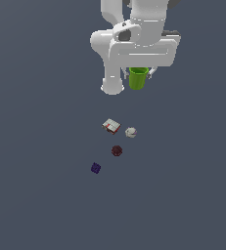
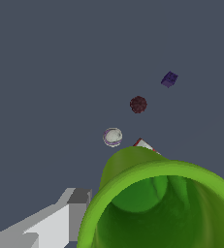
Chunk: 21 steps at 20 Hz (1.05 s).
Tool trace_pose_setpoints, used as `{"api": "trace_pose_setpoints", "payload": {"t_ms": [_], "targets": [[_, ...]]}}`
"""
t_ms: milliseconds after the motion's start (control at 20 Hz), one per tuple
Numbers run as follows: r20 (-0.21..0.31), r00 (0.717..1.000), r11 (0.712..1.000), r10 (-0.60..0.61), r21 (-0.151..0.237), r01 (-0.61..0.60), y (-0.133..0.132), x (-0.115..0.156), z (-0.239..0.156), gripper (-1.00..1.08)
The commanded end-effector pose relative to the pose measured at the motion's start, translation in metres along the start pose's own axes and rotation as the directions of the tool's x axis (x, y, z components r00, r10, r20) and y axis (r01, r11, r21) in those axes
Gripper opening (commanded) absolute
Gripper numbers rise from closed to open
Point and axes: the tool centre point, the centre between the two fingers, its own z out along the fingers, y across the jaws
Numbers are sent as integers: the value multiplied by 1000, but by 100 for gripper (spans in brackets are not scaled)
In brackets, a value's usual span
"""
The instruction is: Pick up a designated object from a clutter of objects.
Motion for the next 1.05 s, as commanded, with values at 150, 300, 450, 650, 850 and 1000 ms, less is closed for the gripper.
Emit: {"api": "trace_pose_setpoints", "payload": {"t_ms": [150, 300, 450, 650, 850, 1000], "targets": [[-1, 1000, 1000, 0, 0, 0, -21, -25, -34, -100], [-1, 1000, 1000, 0, 2, 0, -30, -34, -48, -100], [-1, 1000, 1000, 0, 2, 0, -37, -41, -58, -100], [-1, 1000, 1000, 0, 3, 0, -41, -46, -66, -100], [-1, 1000, 1000, 0, 3, 0, -42, -45, -66, -100], [-1, 1000, 1000, 1, 4, -1, -41, -43, -64, -100]]}}
